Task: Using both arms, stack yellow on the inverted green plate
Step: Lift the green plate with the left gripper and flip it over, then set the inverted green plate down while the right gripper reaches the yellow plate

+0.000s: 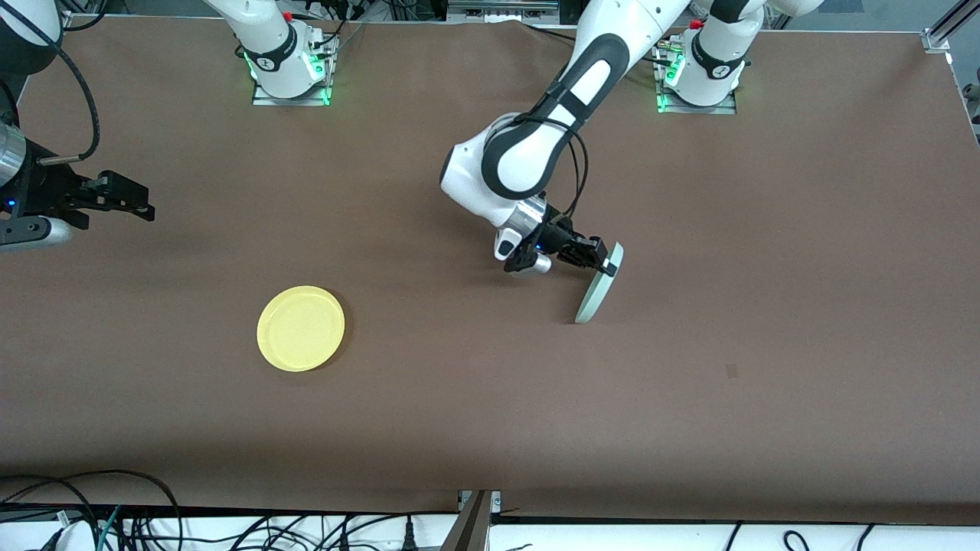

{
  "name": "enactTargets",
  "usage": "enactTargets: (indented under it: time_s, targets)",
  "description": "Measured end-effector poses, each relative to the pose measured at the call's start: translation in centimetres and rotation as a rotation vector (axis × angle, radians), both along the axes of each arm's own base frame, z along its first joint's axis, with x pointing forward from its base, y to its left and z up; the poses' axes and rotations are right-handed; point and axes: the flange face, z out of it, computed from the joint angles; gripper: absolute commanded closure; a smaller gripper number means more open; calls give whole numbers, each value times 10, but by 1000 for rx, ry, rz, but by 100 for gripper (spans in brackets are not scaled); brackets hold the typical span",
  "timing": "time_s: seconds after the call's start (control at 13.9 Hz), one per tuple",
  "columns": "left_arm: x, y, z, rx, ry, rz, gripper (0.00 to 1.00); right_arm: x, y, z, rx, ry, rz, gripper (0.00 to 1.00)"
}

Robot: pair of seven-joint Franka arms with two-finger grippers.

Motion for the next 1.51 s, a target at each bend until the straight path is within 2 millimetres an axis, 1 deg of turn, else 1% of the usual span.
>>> enactTargets:
  time_s: [0.07, 0.14, 0.22, 0.29, 0.36, 0.43, 0.5, 0.57, 0.72, 0.86, 0.93, 1.0, 1.08, 1.15, 1.22, 1.29, 1.36, 1.44, 1.51]
  targets:
    - [-5, -3, -3, 6, -21, 7, 69, 0, 0, 0, 0, -1, 0, 0]
    - [-9, -6, -6, 12, -40, 14, 10, 0, 0, 0, 0, -1, 0, 0]
    - [-12, -9, -10, 9, -50, 16, 0, 0, 0, 0, 0, -1, 0, 0]
    - [-15, -11, -13, 2, -53, 18, 0, 2, 0, -3, 0, -3, 0, 0]
    - [-16, -15, -13, -25, -49, 25, 0, 5, 0, -10, 0, -2, 0, 0]
    - [-16, -21, -9, -75, -34, 45, 0, 8, 0, -22, 0, 1, -1, 0]
    - [-15, -30, -2, -150, -11, 73, 0, 13, 0, -39, -1, 4, -2, 0]
    - [-14, -42, 4, -250, 18, 97, 0, 18, 0, -59, -1, 4, -3, 0]
    - [-13, -61, 11, -421, 64, 142, 0, 31, 0, -109, -2, 2, -6, 0]
    - [-12, -79, 21, -610, 111, 217, 0, 48, 0, -167, -5, 1, -9, 0]
    - [-8, -85, 26, -713, 133, 269, 0, 57, 0, -196, -6, -5, -10, 0]
    - [1, -86, 31, -813, 152, 322, 0, 65, 0, -226, -7, -12, -11, 0]
    - [13, -82, 36, -897, 164, 373, 0, 71, 0, -255, -8, -16, -10, 0]
    - [28, -73, 39, -958, 164, 417, 0, 76, 1, -281, -9, -20, -9, 0]
    - [43, -61, 44, -993, 154, 451, 0, 79, 2, -302, -10, -26, -8, 0]
    - [61, -45, 52, -1016, 133, 477, 0, 81, 3, -318, -10, -29, -7, 2]
    - [80, -25, 65, -1033, 114, 489, 0, 82, 5, -328, -9, -32, -6, 3]
    - [98, -1, 81, -1045, 107, 481, 0, 83, 5, -336, -9, -36, -5, 7]
    - [115, 28, 101, -1044, 114, 464, 0, 83, 6, -343, -8, -38, -4, 11]
